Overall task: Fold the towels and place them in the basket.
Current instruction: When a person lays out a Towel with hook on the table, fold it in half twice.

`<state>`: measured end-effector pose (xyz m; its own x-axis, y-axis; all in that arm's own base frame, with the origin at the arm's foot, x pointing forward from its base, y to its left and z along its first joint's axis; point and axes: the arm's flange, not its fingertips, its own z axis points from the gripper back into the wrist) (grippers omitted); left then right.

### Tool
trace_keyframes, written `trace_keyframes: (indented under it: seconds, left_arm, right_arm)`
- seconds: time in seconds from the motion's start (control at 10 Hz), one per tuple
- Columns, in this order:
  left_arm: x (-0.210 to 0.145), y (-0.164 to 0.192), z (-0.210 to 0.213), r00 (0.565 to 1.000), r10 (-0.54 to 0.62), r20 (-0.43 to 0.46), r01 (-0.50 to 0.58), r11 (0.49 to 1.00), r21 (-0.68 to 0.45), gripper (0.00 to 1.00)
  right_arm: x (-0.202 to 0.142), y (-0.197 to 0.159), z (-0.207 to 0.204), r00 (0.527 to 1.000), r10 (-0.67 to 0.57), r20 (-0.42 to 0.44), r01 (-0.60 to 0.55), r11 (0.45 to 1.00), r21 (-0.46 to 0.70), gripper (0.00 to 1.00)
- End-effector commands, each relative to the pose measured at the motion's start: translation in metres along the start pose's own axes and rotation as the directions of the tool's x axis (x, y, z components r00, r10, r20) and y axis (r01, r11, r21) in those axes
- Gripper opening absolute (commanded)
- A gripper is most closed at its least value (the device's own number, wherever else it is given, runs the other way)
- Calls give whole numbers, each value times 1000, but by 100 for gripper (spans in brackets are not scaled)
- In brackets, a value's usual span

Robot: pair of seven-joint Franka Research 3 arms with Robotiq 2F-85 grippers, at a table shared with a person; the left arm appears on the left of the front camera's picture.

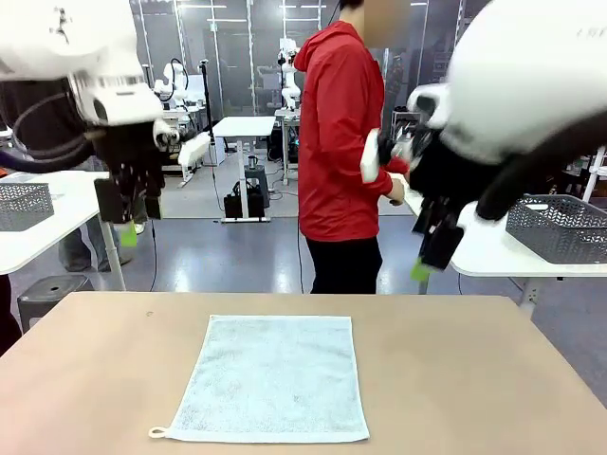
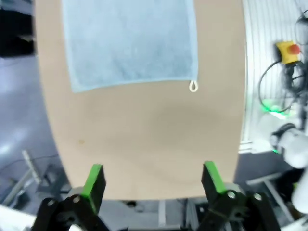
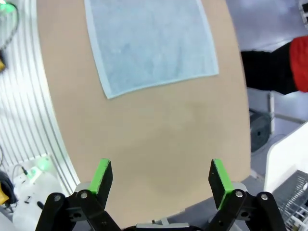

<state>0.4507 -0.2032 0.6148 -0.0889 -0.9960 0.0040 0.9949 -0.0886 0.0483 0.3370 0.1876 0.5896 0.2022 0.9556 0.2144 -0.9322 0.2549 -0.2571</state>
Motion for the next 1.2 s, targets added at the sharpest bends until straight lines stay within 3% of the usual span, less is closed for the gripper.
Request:
trace_keyframes:
  seconds: [0.0, 0.4, 1.1]
  left_arm:
    - [0, -17, -26, 997, 76, -18, -75, 995, 60, 100]
    - [-1, -22, -58, 999, 4, 41, -8, 995, 98, 100]
    - [7, -16, -53, 1000, 22, 14, -23, 997, 76, 100]
  right_arm:
    - [20, 3, -34, 994, -28, -106, 27, 1000, -11, 100]
    - [39, 7, -67, 988, 60, -144, -50, 996, 75, 100]
    - [35, 16, -73, 987, 73, -143, -63, 995, 71, 100]
